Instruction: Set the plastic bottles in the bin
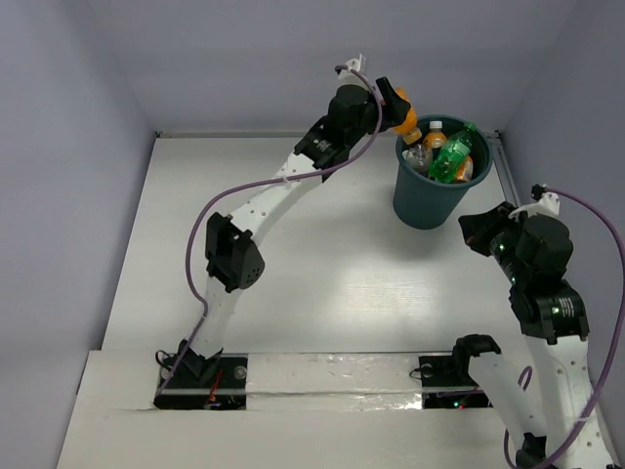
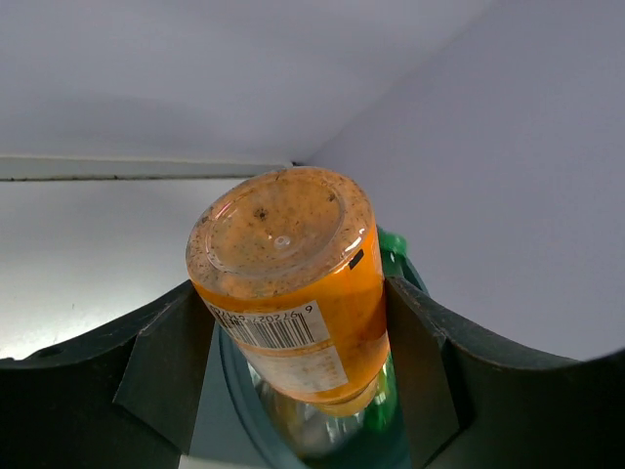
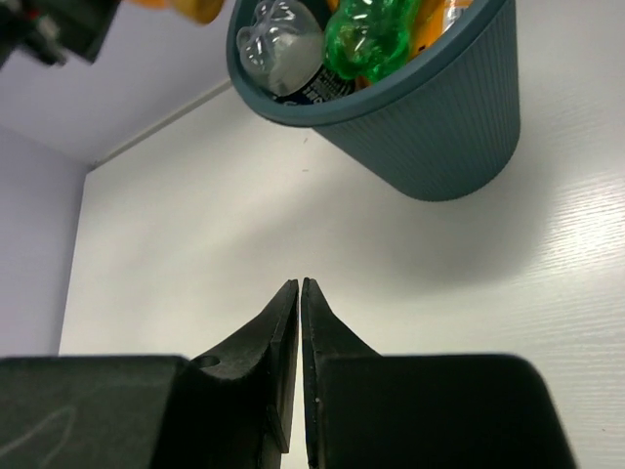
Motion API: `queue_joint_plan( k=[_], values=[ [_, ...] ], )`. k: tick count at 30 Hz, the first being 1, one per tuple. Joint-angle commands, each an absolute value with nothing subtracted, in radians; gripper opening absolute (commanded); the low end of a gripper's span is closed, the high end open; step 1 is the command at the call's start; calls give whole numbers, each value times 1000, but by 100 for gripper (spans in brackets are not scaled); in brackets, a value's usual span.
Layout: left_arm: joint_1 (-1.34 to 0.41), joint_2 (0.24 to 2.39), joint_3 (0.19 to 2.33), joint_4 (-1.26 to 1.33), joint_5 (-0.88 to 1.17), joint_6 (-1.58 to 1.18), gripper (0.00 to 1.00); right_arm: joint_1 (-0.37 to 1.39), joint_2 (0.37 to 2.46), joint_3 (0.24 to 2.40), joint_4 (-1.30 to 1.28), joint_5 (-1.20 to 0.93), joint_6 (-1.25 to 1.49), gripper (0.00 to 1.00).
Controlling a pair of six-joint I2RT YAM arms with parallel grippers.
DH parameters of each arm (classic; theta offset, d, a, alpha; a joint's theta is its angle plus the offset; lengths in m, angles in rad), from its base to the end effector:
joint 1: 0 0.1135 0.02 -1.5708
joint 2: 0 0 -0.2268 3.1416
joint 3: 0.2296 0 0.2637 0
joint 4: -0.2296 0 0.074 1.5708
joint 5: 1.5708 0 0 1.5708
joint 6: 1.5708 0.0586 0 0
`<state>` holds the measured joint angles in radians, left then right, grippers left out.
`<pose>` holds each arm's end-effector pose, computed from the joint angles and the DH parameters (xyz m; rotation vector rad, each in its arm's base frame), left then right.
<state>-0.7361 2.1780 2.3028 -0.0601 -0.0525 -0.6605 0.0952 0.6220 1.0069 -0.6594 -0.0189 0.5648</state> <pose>0.3941 -0.3529 0.3998 0.0157 1.6051 -1.0683 0.1778 0.0181 0.3617 0.4225 1.8239 0.4762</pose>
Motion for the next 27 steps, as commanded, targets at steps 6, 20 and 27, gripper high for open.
queue_joint_plan(
  k=[6,20,27],
  values=[
    [-770,2312,2539,213,-297,-715,47,126,575,971,-695,-74,575,11],
    [-860,2382,2479,360,-394,-335,65,135,589,1003,-701,-60,565,11],
    [-893,2361,2470,382,-437,-115,99,135,592,1017,-706,-49,561,11]
  ],
)
